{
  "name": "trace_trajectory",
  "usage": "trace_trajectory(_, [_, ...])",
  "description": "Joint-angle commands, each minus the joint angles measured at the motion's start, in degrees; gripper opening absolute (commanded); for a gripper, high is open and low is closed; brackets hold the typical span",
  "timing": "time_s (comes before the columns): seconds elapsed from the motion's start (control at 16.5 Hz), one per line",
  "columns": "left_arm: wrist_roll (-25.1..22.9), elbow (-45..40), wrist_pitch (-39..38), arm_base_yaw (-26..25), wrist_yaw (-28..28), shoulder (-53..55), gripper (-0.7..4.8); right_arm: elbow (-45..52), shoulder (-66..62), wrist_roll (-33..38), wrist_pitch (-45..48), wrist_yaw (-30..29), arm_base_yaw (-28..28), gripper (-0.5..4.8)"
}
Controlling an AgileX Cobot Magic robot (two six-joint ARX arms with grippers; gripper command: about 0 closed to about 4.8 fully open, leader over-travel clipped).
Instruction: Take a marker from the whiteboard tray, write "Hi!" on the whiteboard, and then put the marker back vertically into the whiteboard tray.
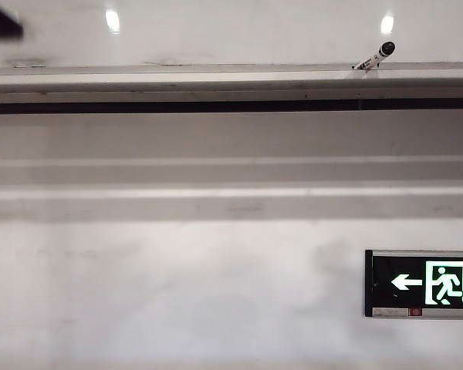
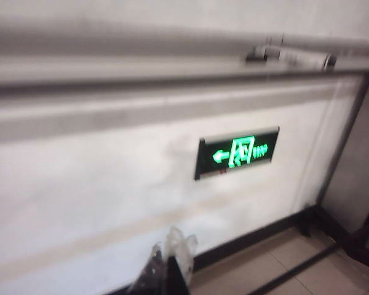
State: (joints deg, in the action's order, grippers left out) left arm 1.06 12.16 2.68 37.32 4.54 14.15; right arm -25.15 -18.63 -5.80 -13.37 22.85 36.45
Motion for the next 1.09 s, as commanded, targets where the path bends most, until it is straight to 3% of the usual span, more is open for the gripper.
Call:
trace_trajectory(0.06, [0.5, -2.32, 7.1, -0.02, -0.26, 0.02, -0.05, -0.2, 0.09, 0.2, -0.33, -0.02, 0.07, 0.0])
trace_trajectory(0.24, [0.44, -2.4, 6.78, -0.24, 1.01, -1.64, -0.05, -0.2, 0.09, 0.2, -0.31, -0.04, 0.04, 0.0])
trace_trajectory(0.36, [-0.61, -2.71, 6.21, -4.17, 1.75, -3.93, -0.05, -0.2, 0.09, 0.2, -0.33, -0.04, 0.07, 0.0])
trace_trajectory(0.61, [-0.61, -2.78, -1.4, -23.12, -0.94, -9.22, -0.05, -0.2, 0.09, 0.2, -0.33, -0.04, 0.04, 0.0])
trace_trajectory(0.79, [-0.61, -6.4, -3.19, -34.45, -7.65, -14.05, -0.05, -0.2, 0.11, 0.2, -0.37, -0.07, 0.04, 0.0])
trace_trajectory(1.09, [-3.96, -11.8, -1.95, -37.03, -8.02, -13.99, -0.05, -0.2, 0.24, 0.2, -0.57, -0.07, 0.09, 0.0])
